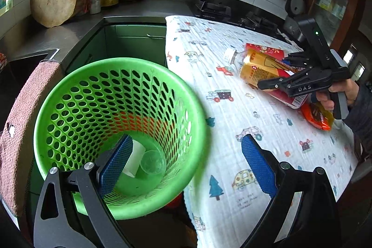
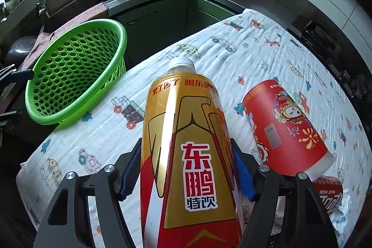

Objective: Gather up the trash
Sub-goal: 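Grasp the yellow drink bottle with the right tool, then grasp the white milk carton with the left tool and lift it, then drop the milk carton into the green basket with the left tool while the right tool drops the bottle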

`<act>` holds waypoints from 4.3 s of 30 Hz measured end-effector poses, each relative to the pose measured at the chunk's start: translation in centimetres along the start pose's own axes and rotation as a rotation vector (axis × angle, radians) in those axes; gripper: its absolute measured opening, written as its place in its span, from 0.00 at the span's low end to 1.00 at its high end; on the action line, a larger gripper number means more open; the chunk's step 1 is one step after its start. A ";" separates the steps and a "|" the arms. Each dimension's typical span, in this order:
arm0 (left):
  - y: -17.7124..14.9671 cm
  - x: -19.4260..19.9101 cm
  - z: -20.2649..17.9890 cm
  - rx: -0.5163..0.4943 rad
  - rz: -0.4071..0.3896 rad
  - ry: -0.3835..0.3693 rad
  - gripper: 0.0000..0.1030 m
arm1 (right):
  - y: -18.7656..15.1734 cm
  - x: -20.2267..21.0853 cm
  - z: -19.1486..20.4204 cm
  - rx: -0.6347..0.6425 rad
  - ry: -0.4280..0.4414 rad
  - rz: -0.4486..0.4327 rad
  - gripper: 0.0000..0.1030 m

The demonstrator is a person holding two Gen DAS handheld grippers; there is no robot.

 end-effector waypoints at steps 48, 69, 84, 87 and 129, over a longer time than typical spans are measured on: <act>7.1 -14.3 -30.7 -0.421 0.136 -0.281 0.76 | -18.0 20.7 -16.3 -0.343 -0.248 -0.235 0.65; 5.9 -14.3 -32.8 -0.465 0.072 -0.279 0.47 | -20.2 20.0 -16.8 -0.378 -0.241 -0.231 0.65; 7.8 -5.0 -24.8 -0.311 -0.081 -0.283 0.42 | -15.4 20.7 -11.4 -0.289 -0.199 -0.274 0.65; 8.1 -2.4 -21.3 -0.267 -0.127 -0.252 0.42 | -13.4 20.4 -9.4 -0.253 -0.173 -0.286 0.65; -2.9 0.4 12.7 0.278 -0.024 0.120 0.63 | 10.7 -0.9 16.3 0.024 0.276 -0.182 0.65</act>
Point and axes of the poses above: each gripper's, at about its wrist camera, not at the fingertips, and x roughly against the way its jaws point, z to its left, y to its top, the point moved 5 cm from there along -x, roughly the way its jaws point
